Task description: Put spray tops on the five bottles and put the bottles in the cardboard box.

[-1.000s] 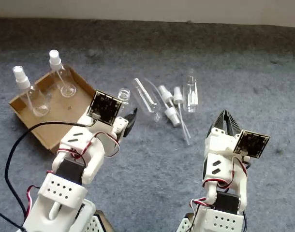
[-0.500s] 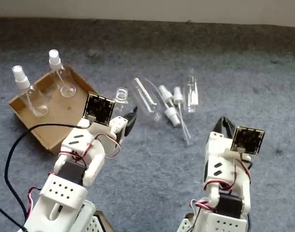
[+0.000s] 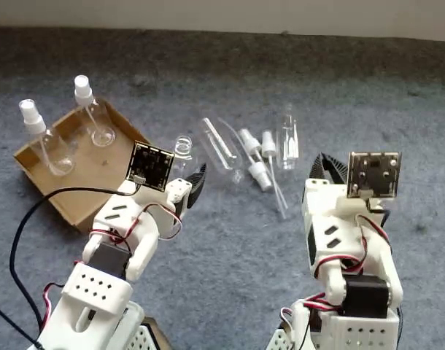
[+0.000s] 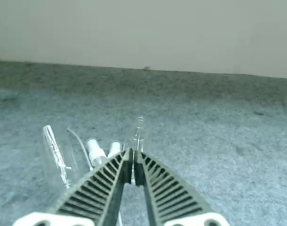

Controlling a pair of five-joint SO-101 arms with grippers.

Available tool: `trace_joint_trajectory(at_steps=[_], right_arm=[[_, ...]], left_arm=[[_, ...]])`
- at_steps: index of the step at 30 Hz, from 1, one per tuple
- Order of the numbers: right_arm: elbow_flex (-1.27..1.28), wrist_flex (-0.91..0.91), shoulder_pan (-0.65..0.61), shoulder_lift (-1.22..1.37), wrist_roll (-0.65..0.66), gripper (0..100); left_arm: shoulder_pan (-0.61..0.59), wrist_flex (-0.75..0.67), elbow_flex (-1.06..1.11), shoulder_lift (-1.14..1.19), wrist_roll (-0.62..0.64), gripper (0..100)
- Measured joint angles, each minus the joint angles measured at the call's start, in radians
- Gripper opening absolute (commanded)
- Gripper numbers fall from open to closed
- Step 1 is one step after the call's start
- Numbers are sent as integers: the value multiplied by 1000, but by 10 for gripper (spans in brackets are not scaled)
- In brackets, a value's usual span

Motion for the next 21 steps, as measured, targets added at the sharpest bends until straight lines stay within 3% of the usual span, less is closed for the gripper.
trace_joint_trajectory(at_steps=[8, 14, 21], right_arm=[[-195, 2, -104, 367, 0, 7], [-374, 12, -172, 660, 0, 7], [-654, 192, -199, 1019, 0, 8]], left_arm=[[2, 0, 51, -69, 0, 67], [-51, 0, 198, -362, 0, 67], [-46, 0, 319, -658, 0, 67]])
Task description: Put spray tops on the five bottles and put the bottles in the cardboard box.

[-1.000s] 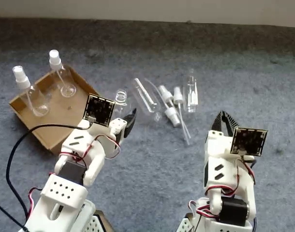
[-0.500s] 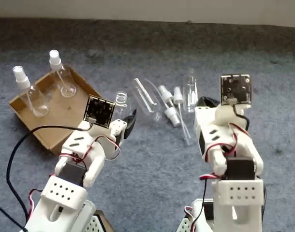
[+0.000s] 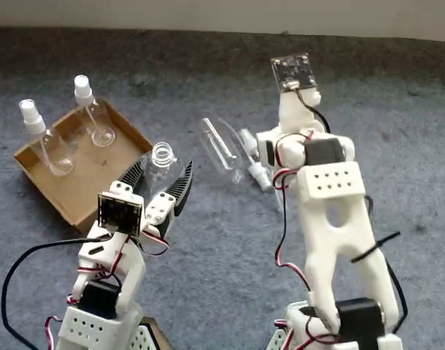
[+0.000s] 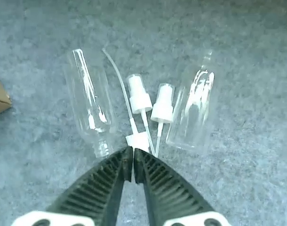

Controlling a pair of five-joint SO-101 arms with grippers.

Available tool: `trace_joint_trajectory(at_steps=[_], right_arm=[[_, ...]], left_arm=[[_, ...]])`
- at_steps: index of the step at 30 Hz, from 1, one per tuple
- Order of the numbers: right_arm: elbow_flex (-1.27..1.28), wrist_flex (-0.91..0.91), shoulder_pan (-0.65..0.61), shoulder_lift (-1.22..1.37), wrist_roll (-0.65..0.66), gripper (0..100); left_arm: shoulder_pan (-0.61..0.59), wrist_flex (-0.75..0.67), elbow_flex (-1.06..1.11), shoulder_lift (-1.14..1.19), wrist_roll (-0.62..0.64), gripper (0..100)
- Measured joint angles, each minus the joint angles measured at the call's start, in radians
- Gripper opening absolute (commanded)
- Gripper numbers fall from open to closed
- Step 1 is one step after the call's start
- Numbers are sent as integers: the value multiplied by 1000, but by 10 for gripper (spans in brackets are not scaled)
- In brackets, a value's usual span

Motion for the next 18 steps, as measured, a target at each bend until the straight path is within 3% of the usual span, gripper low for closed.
trace_joint_trajectory(at_steps=[6, 18], right_arm=[[-249, 104, 2, 315, 0, 108], [-712, 189, 2, 802, 0, 116]], left_arm=[[0, 0, 25, 5, 0, 67], [61, 0, 31, 6, 0, 67]])
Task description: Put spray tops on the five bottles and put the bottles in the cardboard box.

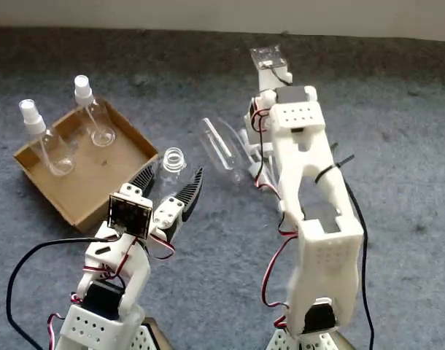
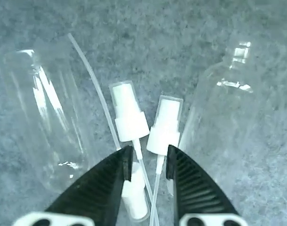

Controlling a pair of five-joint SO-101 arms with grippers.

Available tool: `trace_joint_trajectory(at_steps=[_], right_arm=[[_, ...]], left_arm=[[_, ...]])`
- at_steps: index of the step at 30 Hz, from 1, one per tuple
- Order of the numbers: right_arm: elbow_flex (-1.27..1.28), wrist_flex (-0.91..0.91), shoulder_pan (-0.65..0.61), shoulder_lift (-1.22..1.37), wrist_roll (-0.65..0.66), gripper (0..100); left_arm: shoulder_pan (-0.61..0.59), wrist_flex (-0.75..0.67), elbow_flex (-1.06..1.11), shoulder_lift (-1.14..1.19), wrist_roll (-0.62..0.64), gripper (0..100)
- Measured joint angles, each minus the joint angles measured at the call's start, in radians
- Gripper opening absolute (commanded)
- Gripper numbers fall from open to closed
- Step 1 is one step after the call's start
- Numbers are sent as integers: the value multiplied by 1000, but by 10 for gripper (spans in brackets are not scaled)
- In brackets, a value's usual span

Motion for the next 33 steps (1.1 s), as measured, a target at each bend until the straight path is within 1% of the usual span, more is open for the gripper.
trace_joint_trajectory(at_steps=[5, 12, 17, 21, 29, 33], right_arm=[[-221, 98, 2, 161, 0, 116], [-528, 226, 52, 391, 2, 116], [-689, 301, 61, 497, 28, 116], [-755, 330, 60, 548, 38, 117], [-763, 368, 60, 563, 40, 118], [-763, 396, 60, 563, 41, 166]], left_arm=[[3, 0, 0, 0, 0, 67], [3, 0, 0, 0, 0, 67], [3, 0, 0, 0, 0, 67], [3, 0, 0, 0, 0, 67], [3, 0, 0, 0, 0, 67], [3, 0, 0, 0, 0, 67]])
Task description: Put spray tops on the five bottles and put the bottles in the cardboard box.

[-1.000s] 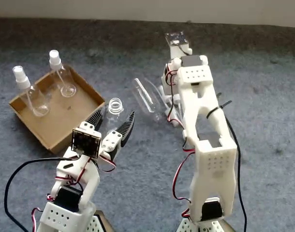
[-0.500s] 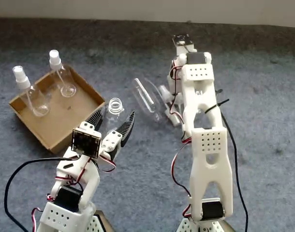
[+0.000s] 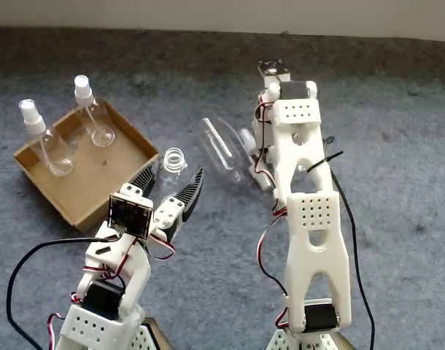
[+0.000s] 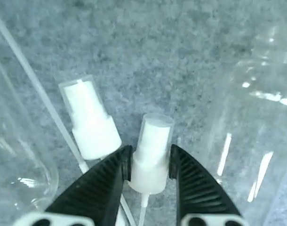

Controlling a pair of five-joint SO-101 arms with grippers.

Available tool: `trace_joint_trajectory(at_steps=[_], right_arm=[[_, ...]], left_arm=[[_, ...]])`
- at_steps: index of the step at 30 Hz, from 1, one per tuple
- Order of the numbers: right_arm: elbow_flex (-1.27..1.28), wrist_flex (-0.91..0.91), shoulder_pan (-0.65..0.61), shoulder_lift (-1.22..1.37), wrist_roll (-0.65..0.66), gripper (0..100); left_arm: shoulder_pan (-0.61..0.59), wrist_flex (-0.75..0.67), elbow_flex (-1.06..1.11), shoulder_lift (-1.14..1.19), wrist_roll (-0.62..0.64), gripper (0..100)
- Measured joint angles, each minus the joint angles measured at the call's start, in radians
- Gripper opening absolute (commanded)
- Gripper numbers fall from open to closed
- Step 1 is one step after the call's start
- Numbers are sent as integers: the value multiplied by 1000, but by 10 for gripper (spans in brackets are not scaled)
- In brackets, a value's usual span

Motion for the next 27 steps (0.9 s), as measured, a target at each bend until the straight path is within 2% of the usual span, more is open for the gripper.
trace_joint_trajectory(at_steps=[8, 15, 27], right_arm=[[2, 12, 2, 14, 0, 166], [2, 12, 2, 14, 0, 41], [-72, 21, 6, 14, 0, 38]], left_arm=[[0, 0, 0, 0, 0, 67], [0, 0, 0, 0, 0, 67], [0, 0, 0, 0, 0, 67]])
